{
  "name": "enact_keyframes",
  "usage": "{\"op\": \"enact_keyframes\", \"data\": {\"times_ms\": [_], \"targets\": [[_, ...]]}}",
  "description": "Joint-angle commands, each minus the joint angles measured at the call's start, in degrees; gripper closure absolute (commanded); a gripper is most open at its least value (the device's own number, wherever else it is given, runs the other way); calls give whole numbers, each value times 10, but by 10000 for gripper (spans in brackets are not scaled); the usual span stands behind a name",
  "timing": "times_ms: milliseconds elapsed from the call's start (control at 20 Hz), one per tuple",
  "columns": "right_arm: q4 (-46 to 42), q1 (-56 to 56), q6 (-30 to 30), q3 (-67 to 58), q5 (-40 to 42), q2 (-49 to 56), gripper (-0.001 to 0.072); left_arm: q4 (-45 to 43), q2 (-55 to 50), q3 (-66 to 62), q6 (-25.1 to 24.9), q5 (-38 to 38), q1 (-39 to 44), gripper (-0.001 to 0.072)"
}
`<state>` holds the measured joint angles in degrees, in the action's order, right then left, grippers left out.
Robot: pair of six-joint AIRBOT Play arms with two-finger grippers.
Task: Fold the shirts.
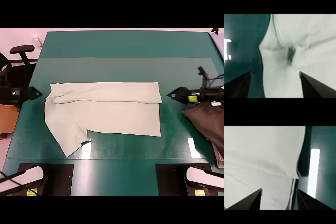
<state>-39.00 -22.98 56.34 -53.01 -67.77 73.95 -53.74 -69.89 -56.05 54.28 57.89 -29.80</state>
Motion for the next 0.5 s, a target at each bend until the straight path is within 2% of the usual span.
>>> {"op": "enact_keyframes", "data": {"times_ms": [0,250,450], "targets": [[-2,-57,-4,72,-69,-75,210,-45,88,103,9,43,-45,3],[0,-69,-9,182,-51,-131,209,-10,101,229,28,62,-45,3],[4,-67,-13,194,-42,-136,211,3,101,261,42,65,-44,4]]}}
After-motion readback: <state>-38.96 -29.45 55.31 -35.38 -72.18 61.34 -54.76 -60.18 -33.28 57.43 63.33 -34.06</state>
